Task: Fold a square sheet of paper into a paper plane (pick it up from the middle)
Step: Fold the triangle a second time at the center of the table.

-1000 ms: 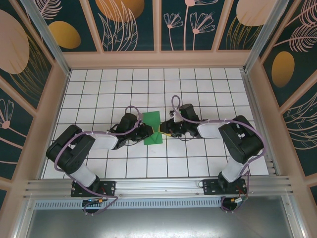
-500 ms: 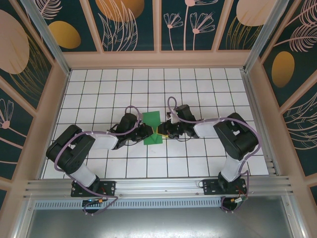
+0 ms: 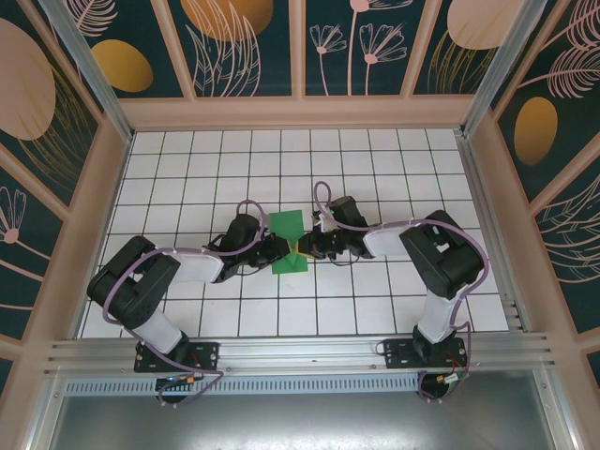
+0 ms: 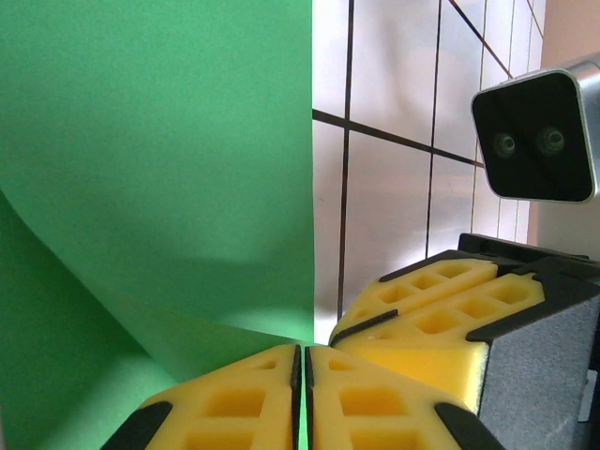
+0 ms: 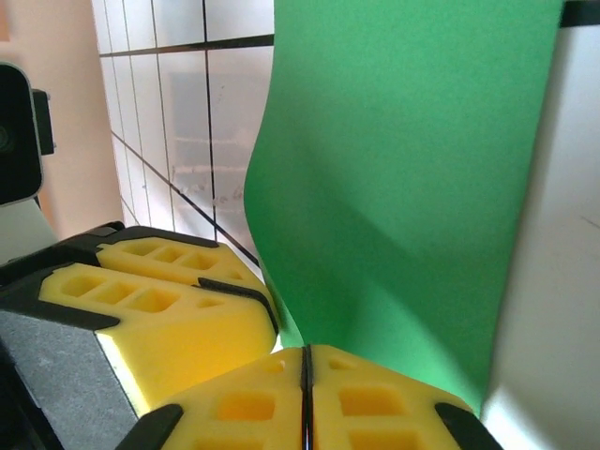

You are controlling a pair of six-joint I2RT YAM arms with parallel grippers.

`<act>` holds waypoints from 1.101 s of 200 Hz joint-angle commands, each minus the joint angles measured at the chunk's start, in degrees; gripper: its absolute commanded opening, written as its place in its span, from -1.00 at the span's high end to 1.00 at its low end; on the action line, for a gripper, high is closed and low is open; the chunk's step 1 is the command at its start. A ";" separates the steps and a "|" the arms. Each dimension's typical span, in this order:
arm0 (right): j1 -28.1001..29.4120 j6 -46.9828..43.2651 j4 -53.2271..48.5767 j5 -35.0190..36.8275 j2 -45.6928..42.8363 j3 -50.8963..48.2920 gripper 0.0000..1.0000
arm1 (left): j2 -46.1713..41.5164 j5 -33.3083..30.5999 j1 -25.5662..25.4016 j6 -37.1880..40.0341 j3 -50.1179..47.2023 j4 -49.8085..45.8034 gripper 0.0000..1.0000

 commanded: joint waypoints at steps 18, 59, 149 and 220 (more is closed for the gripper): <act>-0.48 -3.47 -3.31 0.44 0.76 3.24 0.97 | -1.86 -0.36 0.21 0.50 1.03 0.73 0.71; -1.98 -8.12 -8.53 0.82 1.94 5.32 0.98 | -2.38 1.78 0.20 0.65 1.41 2.55 0.67; -3.63 -14.66 -14.59 2.31 4.42 9.30 0.99 | 1.62 3.44 -0.77 0.19 4.70 3.54 0.68; -3.67 -19.88 -17.25 3.85 5.62 11.47 1.00 | 4.92 2.14 -1.51 -0.06 6.40 2.45 0.75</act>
